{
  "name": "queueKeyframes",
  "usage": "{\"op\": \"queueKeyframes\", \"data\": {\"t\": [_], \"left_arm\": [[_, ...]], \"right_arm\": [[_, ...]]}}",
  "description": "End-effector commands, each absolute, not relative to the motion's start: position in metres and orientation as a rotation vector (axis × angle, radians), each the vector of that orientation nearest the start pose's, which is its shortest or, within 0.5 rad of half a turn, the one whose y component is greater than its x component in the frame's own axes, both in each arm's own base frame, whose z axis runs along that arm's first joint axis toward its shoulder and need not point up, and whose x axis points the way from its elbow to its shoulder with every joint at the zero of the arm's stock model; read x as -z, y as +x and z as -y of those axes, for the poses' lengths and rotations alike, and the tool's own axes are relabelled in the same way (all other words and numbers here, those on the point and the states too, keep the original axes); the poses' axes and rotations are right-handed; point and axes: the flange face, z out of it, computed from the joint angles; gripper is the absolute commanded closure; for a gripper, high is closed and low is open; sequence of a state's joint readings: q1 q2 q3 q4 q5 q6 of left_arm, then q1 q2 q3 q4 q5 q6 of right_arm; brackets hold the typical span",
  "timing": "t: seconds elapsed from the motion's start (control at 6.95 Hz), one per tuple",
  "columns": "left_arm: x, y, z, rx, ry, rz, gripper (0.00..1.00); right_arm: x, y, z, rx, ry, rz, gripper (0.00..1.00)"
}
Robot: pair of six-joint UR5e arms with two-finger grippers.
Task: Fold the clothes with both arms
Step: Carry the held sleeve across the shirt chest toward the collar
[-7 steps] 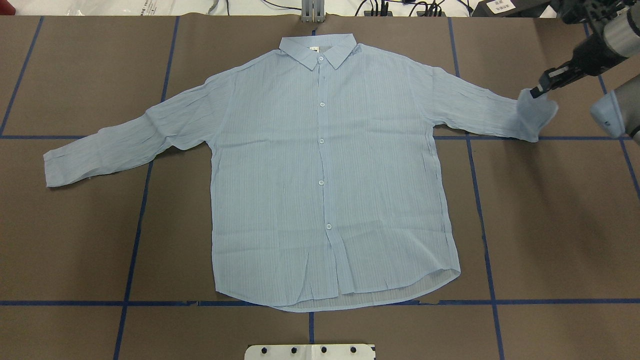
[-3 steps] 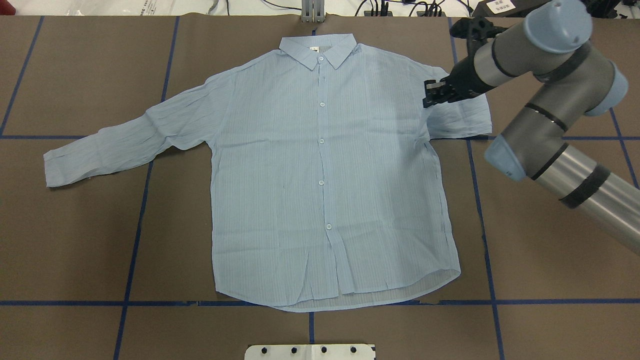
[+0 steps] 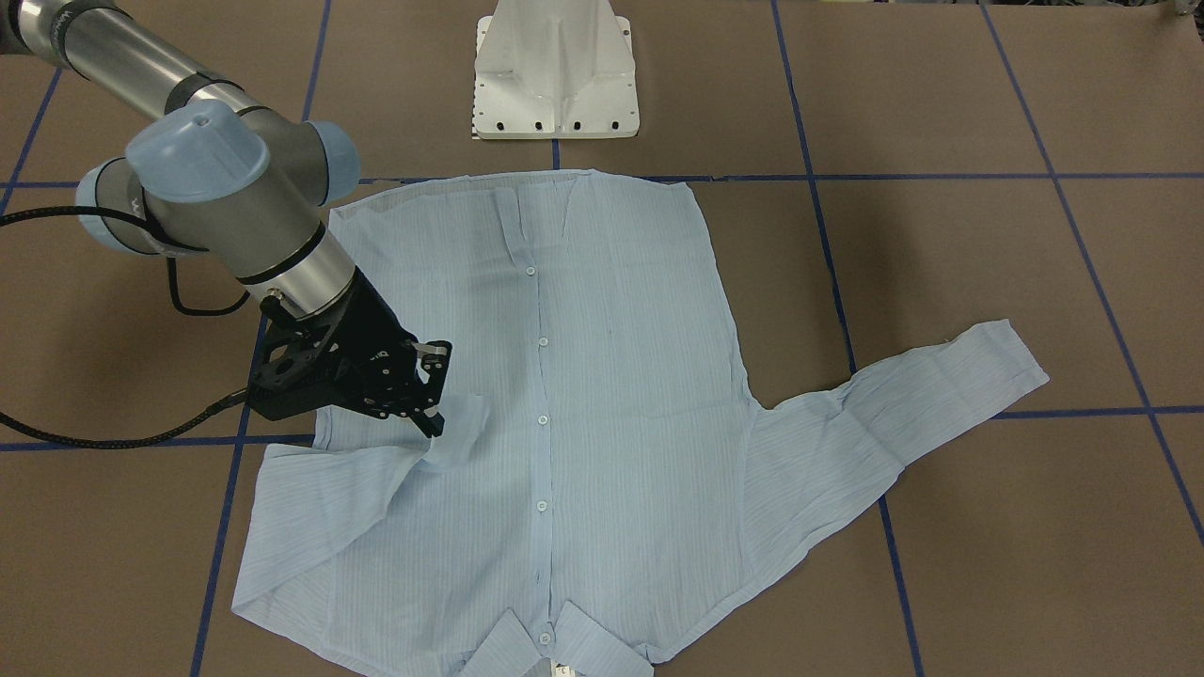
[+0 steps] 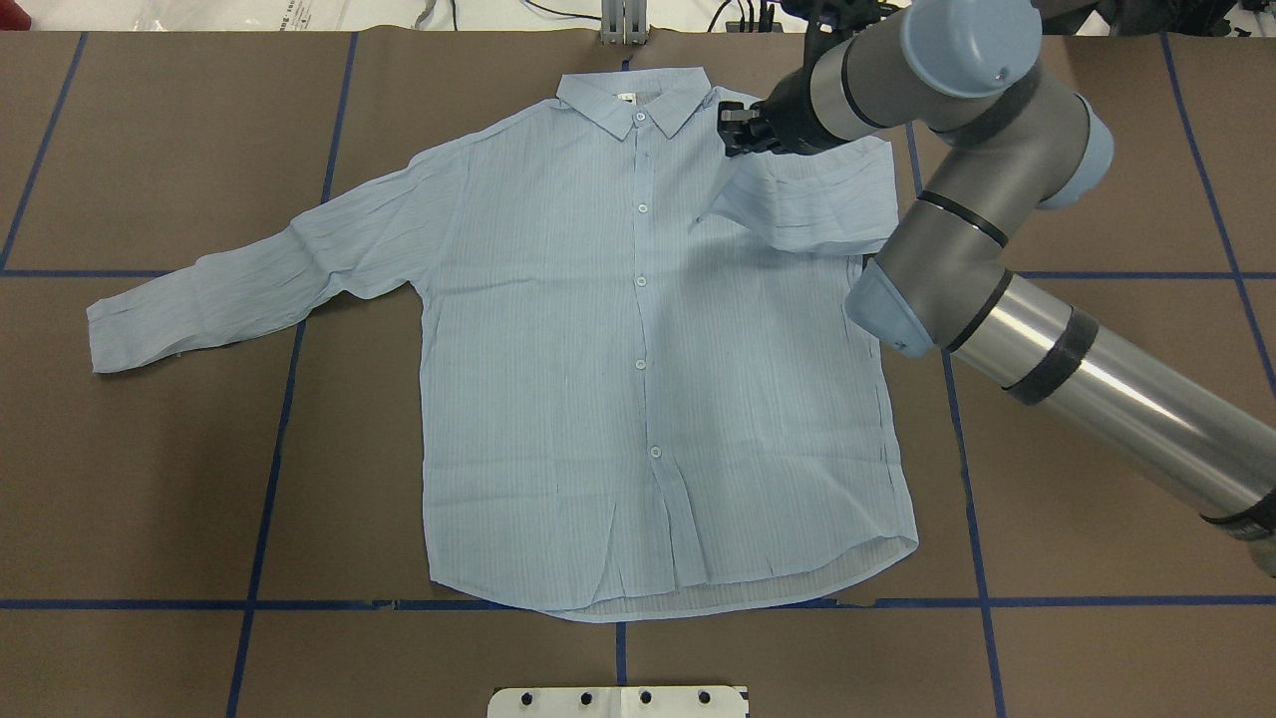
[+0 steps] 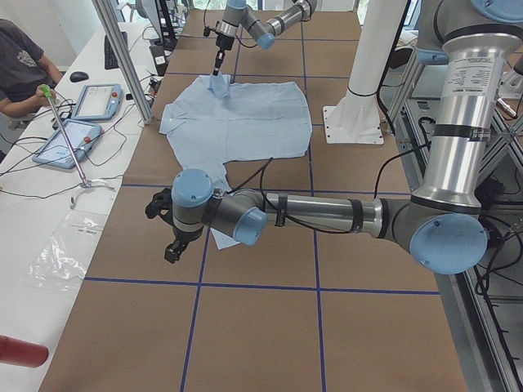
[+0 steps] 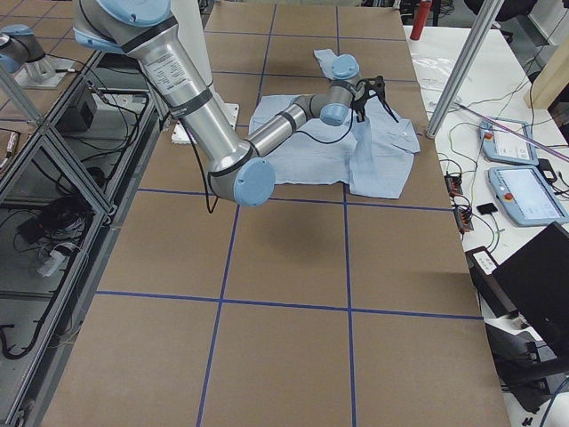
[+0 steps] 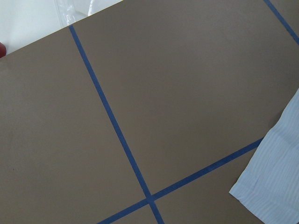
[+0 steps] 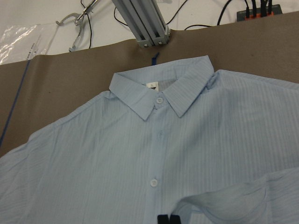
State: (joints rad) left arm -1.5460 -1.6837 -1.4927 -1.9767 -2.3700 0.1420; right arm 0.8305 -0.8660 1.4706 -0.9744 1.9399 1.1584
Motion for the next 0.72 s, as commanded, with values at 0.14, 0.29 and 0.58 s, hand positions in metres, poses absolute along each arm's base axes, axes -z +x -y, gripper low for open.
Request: {"op": "queueKeyframes", "data": {"t": [0.14,0.29,0.58], "left_arm": [[-0.591,-0.047,0.566,-0.337,0.478,-0.762,0.00],[-0.591,-0.047,0.566,-0.337,0.478,-0.762,0.00],[-0.589,-0.048,0.565,-0.336,0.479,-0.762,0.00]], "right_arm": [[-0.119,-0.490,0.631,-0.147,0.472,1.152,1.00],[-0.127,-0.519,0.627,-0.148,0.482,1.135,1.00],[-0.128,-0.556,0.628,-0.141,0.458,1.098,1.00]]}}
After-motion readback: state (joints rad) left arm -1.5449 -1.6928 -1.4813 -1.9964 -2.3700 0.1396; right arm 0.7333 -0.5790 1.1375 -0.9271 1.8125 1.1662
